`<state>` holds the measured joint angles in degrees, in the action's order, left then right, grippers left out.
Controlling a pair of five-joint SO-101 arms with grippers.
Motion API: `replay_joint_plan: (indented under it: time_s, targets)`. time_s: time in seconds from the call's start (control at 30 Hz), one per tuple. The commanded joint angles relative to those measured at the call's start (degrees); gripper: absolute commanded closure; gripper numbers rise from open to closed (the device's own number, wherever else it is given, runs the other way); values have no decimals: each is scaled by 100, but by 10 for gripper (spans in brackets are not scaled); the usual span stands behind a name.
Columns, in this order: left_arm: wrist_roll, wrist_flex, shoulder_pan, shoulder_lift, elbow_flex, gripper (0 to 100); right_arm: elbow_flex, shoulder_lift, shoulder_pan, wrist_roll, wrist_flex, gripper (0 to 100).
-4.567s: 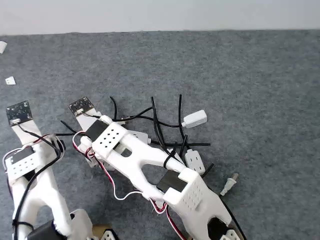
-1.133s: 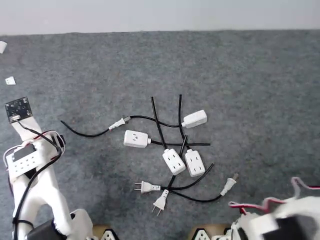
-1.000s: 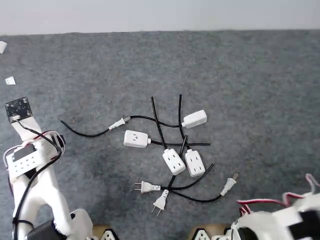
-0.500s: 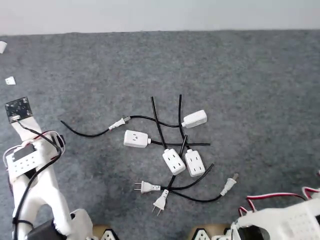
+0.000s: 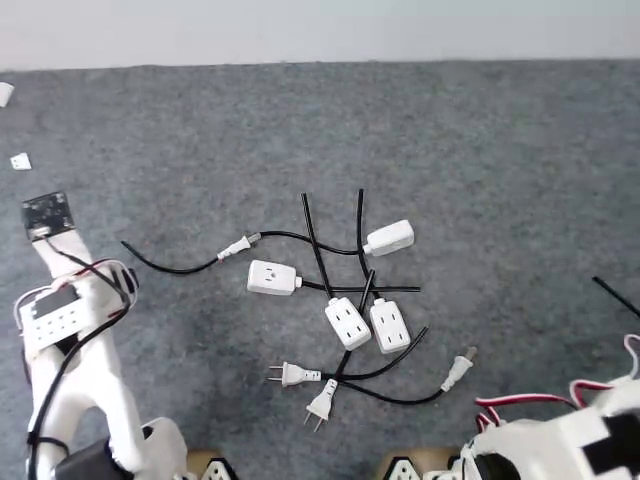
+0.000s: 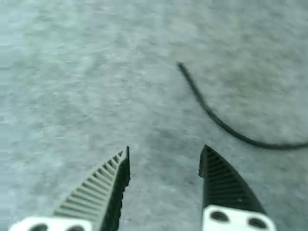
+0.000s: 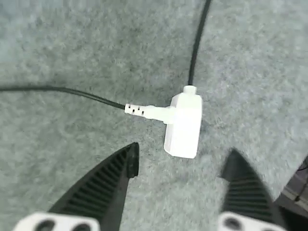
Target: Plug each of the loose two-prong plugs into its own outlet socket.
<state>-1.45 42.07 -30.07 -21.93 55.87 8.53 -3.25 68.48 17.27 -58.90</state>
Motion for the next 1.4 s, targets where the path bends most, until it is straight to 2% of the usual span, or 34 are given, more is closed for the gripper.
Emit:
replay_joint_plan:
  time_s: [0.0,0.07,0.3,0.4,0.43,0.53,0.73,0.93,1.13,1.37]
  targets:
    - [18,229,484,-9,-127,778,-290,549,75,-369,-101,924]
    - [18,466,800,-9,-136,778,-290,585,136,-352,-75,983]
    - [62,2031,2066,-44,-787,778,290,646,541,-308,224,980]
    - [-26,2347,2585,-44,-1138,778,853,646,593,123,374,979]
    - [-273,2338,2760,-44,-1209,778,1099,646,585,264,453,979]
    - [-1670,2198,3130,-44,-1385,779,1873,646,558,484,1042,979]
    - [-3174,1758,3516,0,-1543,779,3024,593,593,545,2782,979]
    - [-3789,1451,3903,18,-1640,779,3824,576,664,545,4110,979]
    - [-3824,1160,4290,114,-1657,779,4132,576,637,545,4752,979]
    - [-4211,1292,4325,1952,-2677,779,4123,576,462,519,4752,979]
